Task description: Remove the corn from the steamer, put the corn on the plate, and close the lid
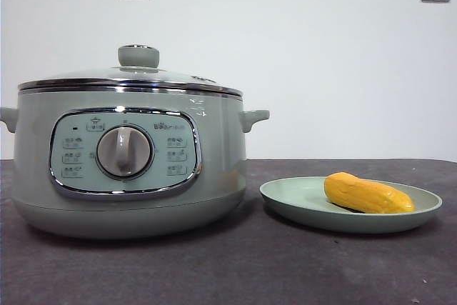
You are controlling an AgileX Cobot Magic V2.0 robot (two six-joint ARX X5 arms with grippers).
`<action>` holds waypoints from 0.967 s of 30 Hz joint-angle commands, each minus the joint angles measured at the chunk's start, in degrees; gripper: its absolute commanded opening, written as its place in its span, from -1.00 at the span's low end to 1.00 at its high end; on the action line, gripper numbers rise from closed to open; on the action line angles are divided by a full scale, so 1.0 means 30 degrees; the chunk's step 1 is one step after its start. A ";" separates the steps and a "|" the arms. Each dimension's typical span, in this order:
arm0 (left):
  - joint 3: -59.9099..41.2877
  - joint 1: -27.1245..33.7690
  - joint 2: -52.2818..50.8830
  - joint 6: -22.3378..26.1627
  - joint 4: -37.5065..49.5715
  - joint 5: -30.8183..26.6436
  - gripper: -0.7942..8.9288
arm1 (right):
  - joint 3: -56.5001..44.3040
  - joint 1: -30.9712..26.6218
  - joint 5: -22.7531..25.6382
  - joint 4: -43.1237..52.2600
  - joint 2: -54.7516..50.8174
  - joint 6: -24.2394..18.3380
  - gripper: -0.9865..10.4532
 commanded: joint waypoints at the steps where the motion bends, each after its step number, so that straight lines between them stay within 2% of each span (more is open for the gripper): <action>1: -0.0233 0.0058 -0.0051 -0.0124 -0.0102 0.0102 -0.84 | -0.0153 0.0007 0.0066 0.0109 -0.0029 0.0189 -0.83; 15: -0.0233 0.0058 -0.0051 -0.0124 -0.0102 0.0102 -0.84 | -0.0153 0.0015 0.0029 0.0109 -0.0029 0.0189 -0.83; 18: -0.0233 0.0058 -0.0051 -0.0124 -0.0095 0.0102 -0.84 | -0.0153 -0.0066 0.0539 0.0117 -0.0474 0.0175 -0.83; 20: -0.0233 0.0058 -0.0051 -0.0124 -0.0102 0.0102 -0.84 | -0.0168 -0.0240 0.0605 0.0102 -0.0845 -0.0444 -0.83; 25: -0.0233 0.0058 -0.0051 -0.0124 -0.0102 0.0102 -0.84 | -0.1231 -0.2251 0.0328 0.1428 -0.2404 -0.2543 -0.83; 29: -0.0233 0.0058 -0.0051 -0.0124 -0.0095 0.0095 -0.84 | -0.3417 -0.4568 -0.1668 0.3905 -0.4568 -0.3133 -0.83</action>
